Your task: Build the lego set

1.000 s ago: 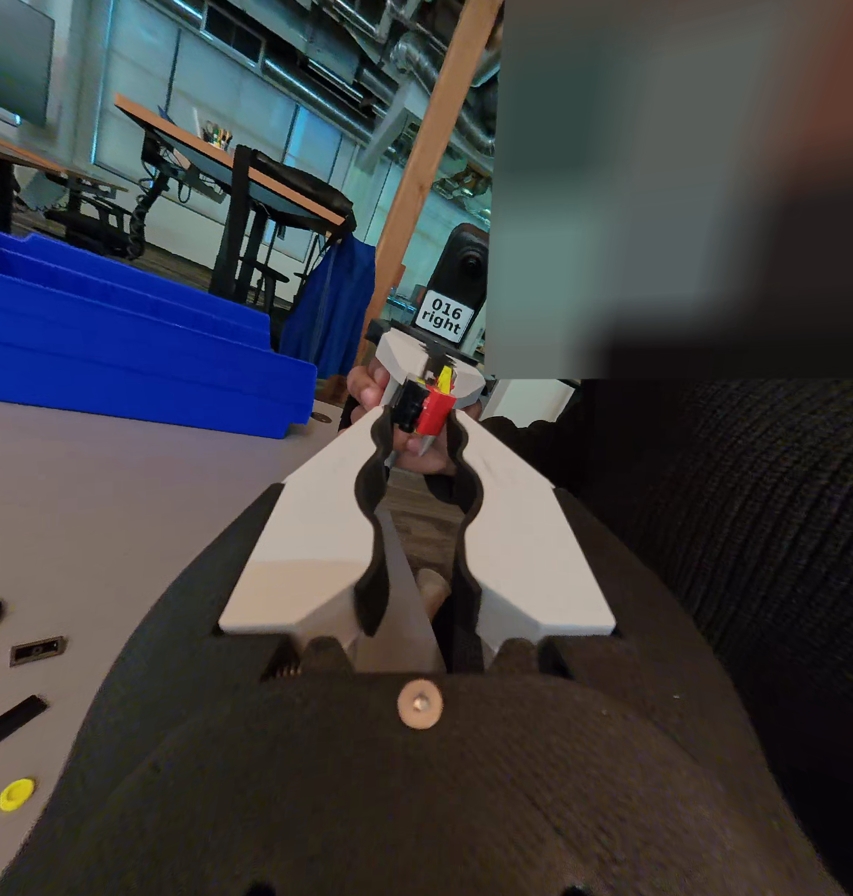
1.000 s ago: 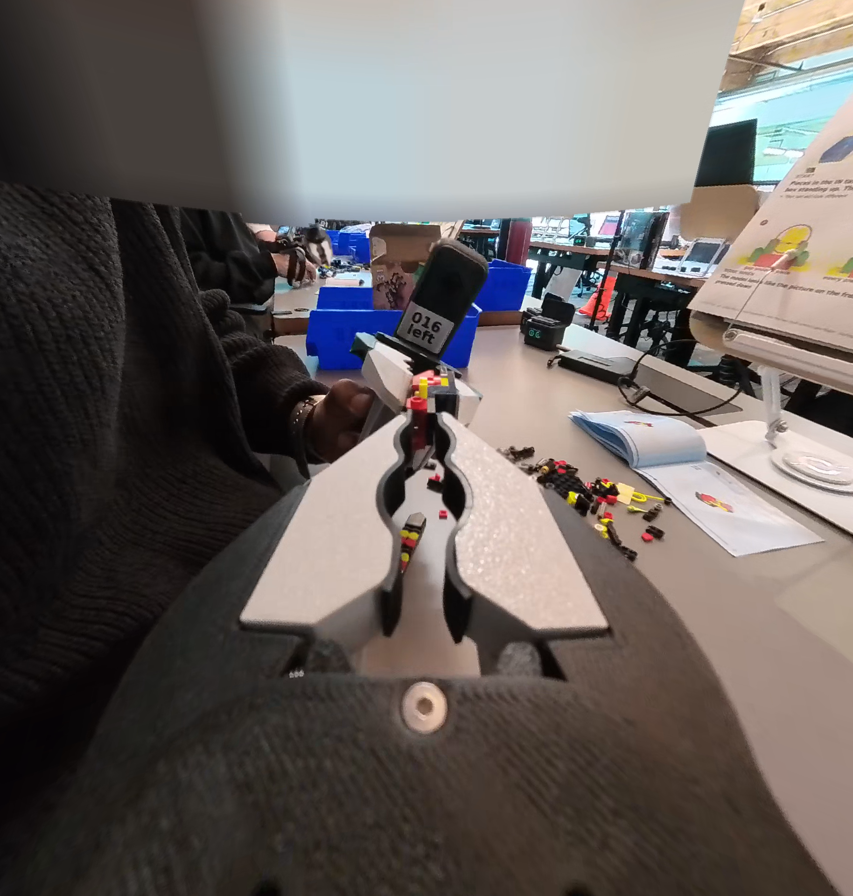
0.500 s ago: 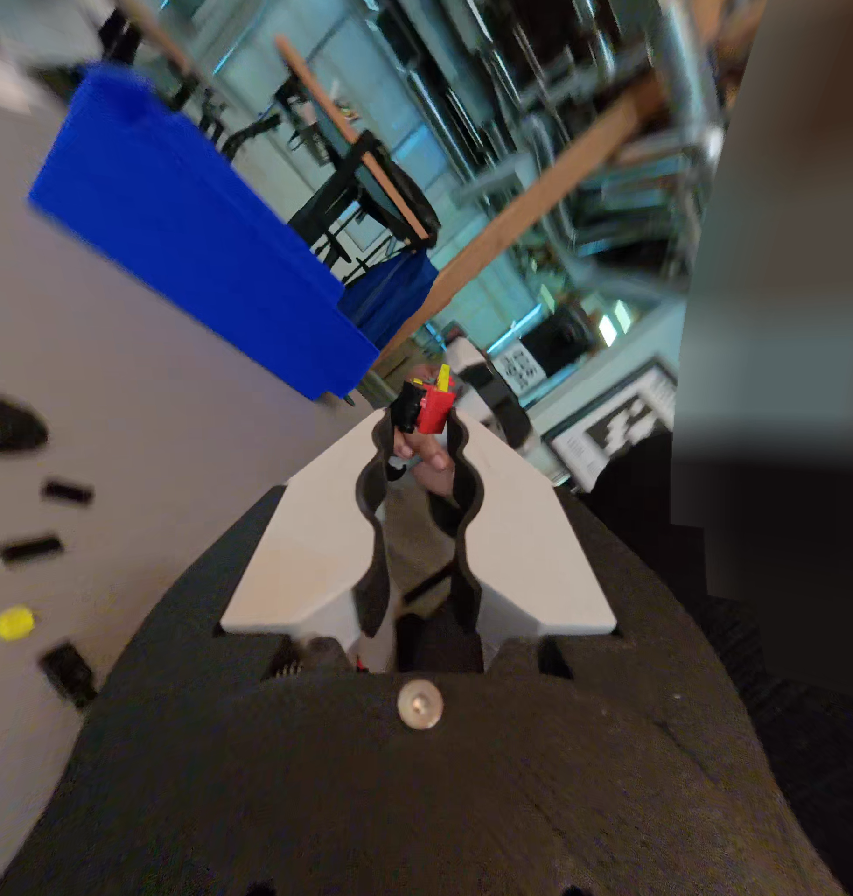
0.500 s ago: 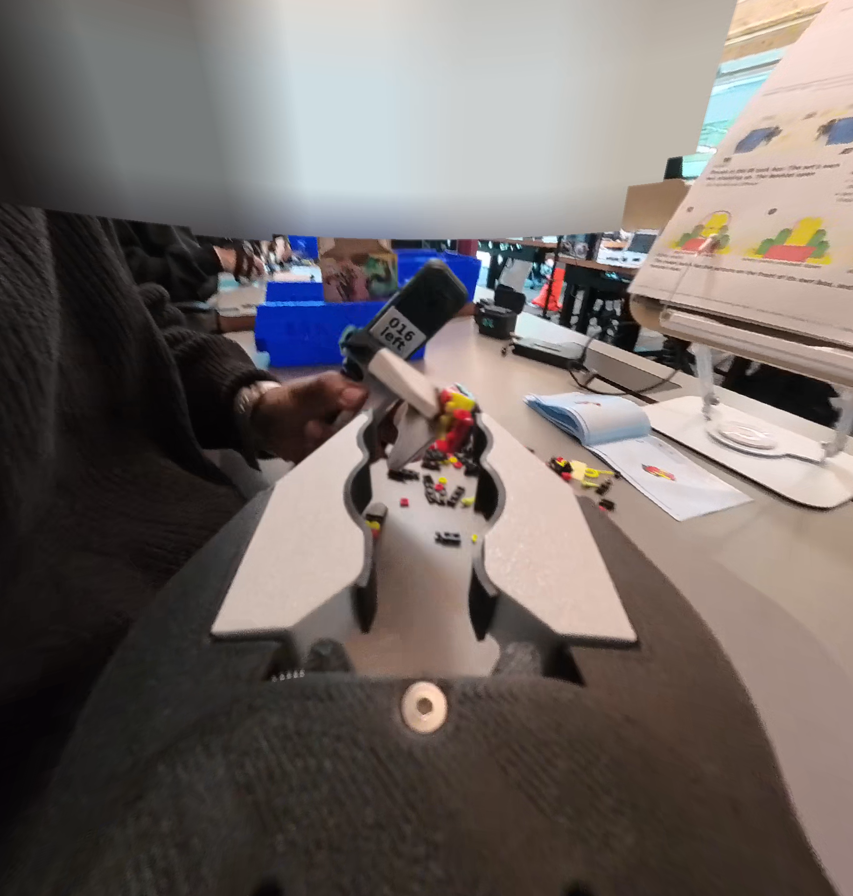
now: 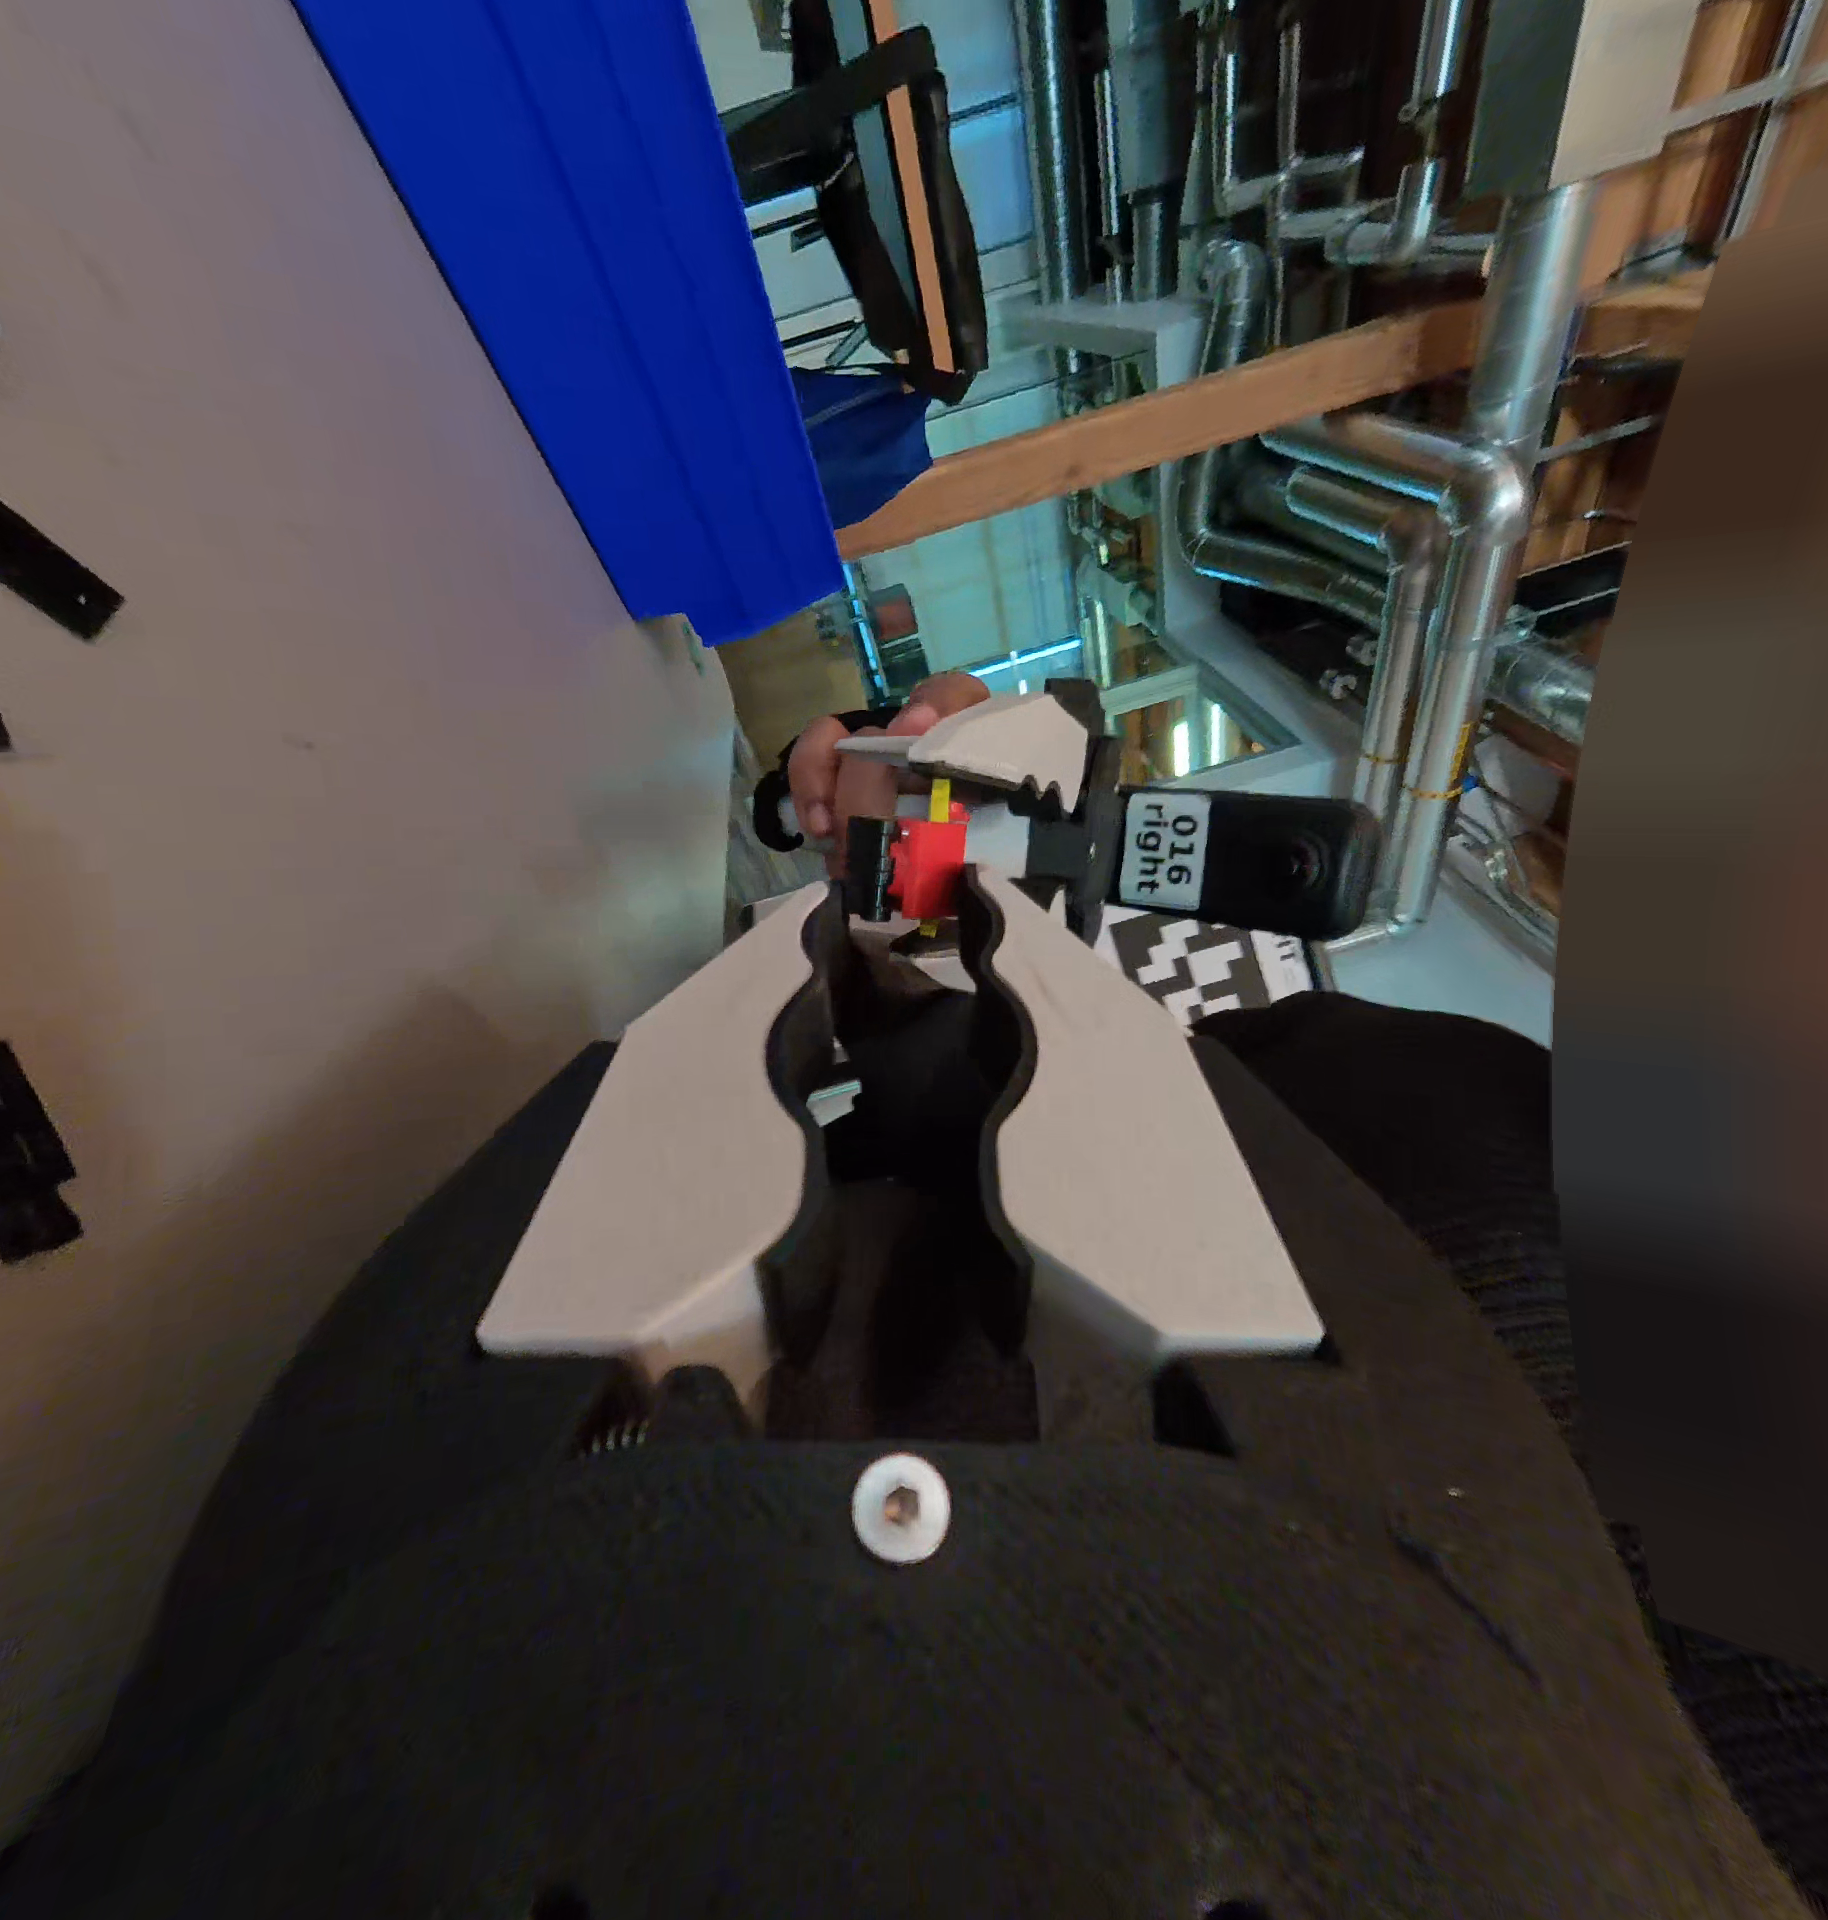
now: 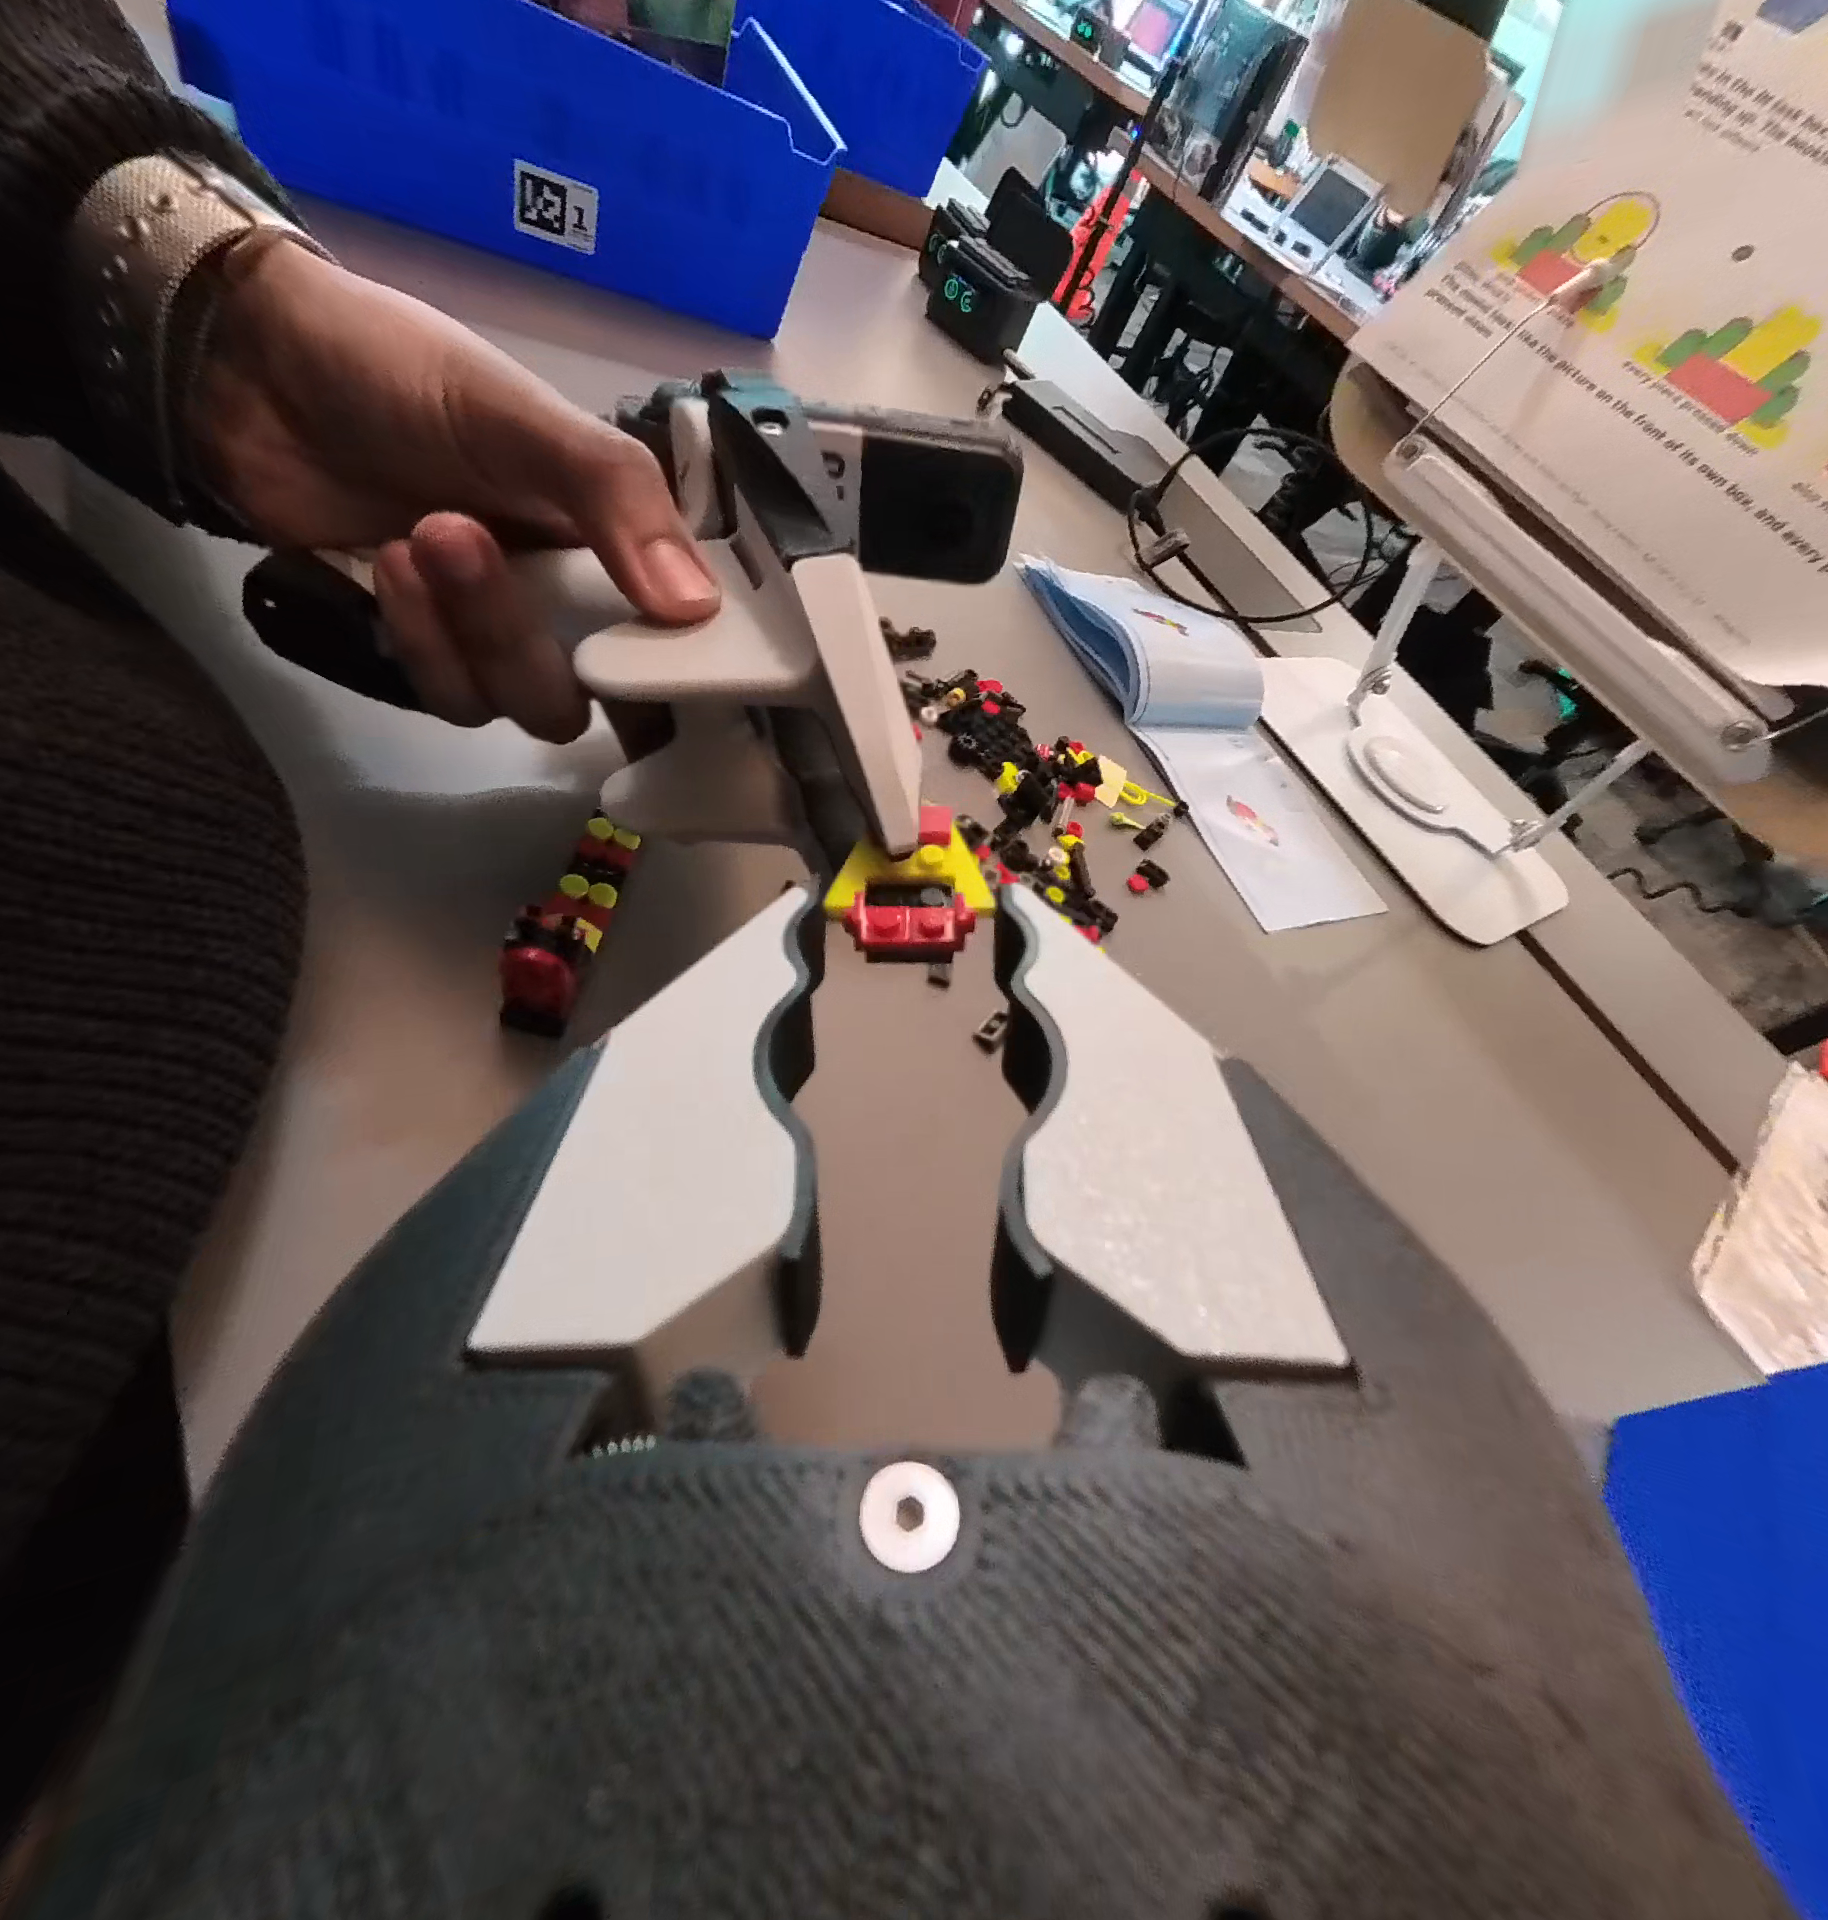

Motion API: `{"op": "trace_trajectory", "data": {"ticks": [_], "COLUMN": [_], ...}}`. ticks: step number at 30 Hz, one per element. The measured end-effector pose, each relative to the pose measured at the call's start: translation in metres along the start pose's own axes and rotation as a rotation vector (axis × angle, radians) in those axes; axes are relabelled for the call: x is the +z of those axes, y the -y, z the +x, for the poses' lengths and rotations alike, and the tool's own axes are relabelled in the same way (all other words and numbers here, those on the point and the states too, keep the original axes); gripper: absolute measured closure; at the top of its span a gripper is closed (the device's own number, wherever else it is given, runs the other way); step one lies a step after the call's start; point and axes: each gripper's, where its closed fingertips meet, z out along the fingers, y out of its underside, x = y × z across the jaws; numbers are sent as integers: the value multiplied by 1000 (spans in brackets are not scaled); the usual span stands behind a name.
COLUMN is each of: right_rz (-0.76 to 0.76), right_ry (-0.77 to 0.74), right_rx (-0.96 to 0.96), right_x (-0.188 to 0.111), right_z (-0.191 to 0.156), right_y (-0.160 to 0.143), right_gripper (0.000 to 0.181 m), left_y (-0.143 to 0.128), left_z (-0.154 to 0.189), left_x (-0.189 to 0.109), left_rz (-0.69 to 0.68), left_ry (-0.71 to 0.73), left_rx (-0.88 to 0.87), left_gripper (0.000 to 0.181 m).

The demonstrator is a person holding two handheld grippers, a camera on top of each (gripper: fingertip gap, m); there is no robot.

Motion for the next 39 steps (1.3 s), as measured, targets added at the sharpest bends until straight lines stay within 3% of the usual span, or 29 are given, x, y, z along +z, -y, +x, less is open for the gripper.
{"op": "trace_trajectory", "data": {"ticks": [2, 6, 10, 15, 17, 25, 33, 39], "right_rz": [-12, -109, -297, -369, -394, -440, -503, -511], "right_ry": [6, 12, 67, 47, 41, 28, -104, -135], "right_rx": [23, 127, 274, 344, 368, 336, 302, 311], "right_x": [1, 5, 13, 10, 9, 8, 4, 1], "right_z": [1, 5, -2, 2, 4, 6, 25, 29], "right_y": [-3, -27, -70, -88, -95, -107, -119, -119], "right_gripper": [150, 150, 150, 150, 150, 150, 149, 147], "left_y": [2, 21, 38, 38, 38, 39, 40, 41], "left_z": [-7, -30, -31, -37, -41, -41, -39, -38], "left_x": [-1, -17, -31, -32, -32, -31, -32, -32], "left_rz": [3, 65, 92, 30, 26, 21, 25, 25], "left_ry": [67, 297, 441, 585, 628, 699, 734, 769], "left_rx": [58, 238, 437, 624, 642, 697, 739, 787], "left_gripper": [158, 126, 120, 112, 99, 74, 57, 54]}}
